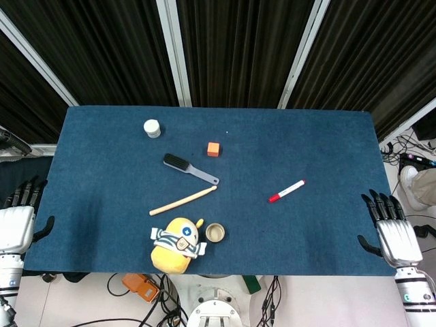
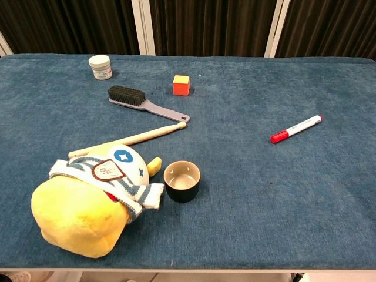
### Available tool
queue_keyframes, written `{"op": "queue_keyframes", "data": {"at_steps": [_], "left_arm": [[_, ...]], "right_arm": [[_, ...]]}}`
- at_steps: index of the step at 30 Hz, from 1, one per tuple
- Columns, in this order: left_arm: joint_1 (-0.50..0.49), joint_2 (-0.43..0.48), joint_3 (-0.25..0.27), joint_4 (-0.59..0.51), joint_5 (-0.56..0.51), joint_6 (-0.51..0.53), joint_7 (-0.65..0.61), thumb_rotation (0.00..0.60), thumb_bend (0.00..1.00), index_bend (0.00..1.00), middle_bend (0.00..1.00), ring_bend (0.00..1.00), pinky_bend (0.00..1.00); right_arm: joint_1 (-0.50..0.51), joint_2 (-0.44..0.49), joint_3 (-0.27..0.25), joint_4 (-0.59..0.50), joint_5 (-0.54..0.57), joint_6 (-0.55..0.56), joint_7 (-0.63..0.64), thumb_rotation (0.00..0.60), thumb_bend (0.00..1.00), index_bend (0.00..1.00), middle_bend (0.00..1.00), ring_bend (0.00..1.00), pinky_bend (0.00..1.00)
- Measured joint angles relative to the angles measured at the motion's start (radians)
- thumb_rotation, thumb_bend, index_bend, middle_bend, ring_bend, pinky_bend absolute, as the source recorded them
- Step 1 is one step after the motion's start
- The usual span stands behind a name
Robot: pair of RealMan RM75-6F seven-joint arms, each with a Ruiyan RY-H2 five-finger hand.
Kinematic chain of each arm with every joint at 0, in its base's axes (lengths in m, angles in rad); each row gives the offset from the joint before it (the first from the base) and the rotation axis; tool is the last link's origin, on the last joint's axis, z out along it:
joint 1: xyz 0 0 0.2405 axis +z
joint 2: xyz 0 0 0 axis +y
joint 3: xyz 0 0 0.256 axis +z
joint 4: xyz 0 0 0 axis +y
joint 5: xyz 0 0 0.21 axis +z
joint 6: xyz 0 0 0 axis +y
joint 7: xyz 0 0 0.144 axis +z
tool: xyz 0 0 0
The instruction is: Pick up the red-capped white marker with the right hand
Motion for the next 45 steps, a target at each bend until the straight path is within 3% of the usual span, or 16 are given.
{"op": "queue_keyframes", "data": {"at_steps": [7, 15, 22, 30, 45], "left_arm": [[0.002, 0.005, -0.002, -0.006, -0.012, -0.002, 0.005, 0.6, 0.34, 0.08, 0.0, 0.02, 0.16], [0.0, 0.008, -0.006, -0.004, -0.021, -0.01, 0.004, 0.6, 0.34, 0.08, 0.0, 0.02, 0.16], [0.0, 0.01, -0.008, -0.005, -0.027, -0.013, 0.0, 0.6, 0.34, 0.08, 0.0, 0.02, 0.16], [-0.002, 0.012, -0.008, -0.005, -0.03, -0.018, -0.005, 0.6, 0.34, 0.08, 0.0, 0.02, 0.16], [-0.002, 0.015, -0.01, -0.005, -0.035, -0.021, -0.009, 0.6, 0.34, 0.08, 0.0, 0.02, 0.16]], "right_arm": [[0.183, 0.004, 0.079, 0.087, 0.077, -0.307, 0.026, 0.6, 0.38, 0.22, 0.01, 0.05, 0.02], [0.389, -0.09, 0.148, 0.236, 0.182, -0.572, -0.025, 0.6, 0.39, 0.3, 0.01, 0.05, 0.03], [0.477, -0.191, 0.174, 0.317, 0.249, -0.657, -0.081, 0.6, 0.39, 0.39, 0.02, 0.06, 0.04], [0.515, -0.248, 0.164, 0.36, 0.297, -0.687, -0.139, 0.6, 0.39, 0.45, 0.02, 0.06, 0.04], [0.574, -0.341, 0.157, 0.451, 0.353, -0.729, -0.165, 0.6, 0.39, 0.5, 0.01, 0.06, 0.04]]}}
